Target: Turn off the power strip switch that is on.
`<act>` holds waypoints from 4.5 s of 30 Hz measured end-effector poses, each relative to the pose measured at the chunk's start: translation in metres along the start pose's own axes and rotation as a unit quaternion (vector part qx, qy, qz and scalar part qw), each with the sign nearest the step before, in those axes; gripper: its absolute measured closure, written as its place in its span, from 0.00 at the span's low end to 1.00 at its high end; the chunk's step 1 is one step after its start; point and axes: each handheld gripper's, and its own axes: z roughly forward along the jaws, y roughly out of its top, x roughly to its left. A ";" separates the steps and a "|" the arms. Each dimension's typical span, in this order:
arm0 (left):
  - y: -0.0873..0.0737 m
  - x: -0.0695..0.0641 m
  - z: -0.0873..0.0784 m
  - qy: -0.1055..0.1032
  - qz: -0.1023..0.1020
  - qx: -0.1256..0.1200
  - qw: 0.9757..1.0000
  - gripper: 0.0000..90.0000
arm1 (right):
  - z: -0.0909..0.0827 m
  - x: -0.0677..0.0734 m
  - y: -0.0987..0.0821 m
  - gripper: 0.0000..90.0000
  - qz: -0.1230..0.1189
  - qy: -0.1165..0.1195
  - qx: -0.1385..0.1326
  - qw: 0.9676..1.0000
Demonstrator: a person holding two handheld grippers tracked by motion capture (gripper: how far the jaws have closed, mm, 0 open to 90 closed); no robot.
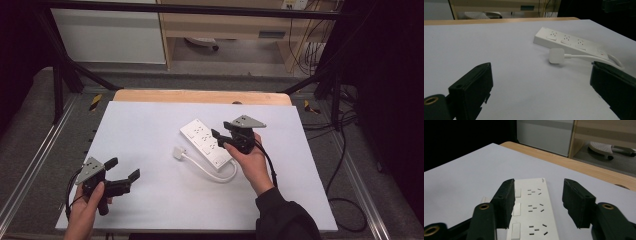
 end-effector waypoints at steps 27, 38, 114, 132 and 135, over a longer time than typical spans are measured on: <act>0.000 -0.002 0.000 -0.005 0.001 -0.001 1.000 0.05 | 0.021 0.014 -0.011 0.99 -0.012 0.017 0.014 1.000; 0.000 -0.001 0.001 -0.006 0.001 -0.001 1.000 0.05 | 0.032 0.017 -0.017 1.00 -0.009 0.027 0.034 0.999; -0.001 -0.003 0.001 -0.001 0.007 0.005 1.000 0.05 | 0.078 0.026 -0.012 1.00 -0.034 0.032 0.114 0.992; 0.000 -0.004 0.002 -0.003 0.013 0.007 1.000 0.05 | 0.092 0.032 -0.015 1.00 -0.039 0.035 0.135 0.989; 0.000 -0.004 0.002 -0.003 0.013 0.007 1.000 0.06 | 0.092 0.032 -0.014 1.00 -0.039 0.034 0.134 0.990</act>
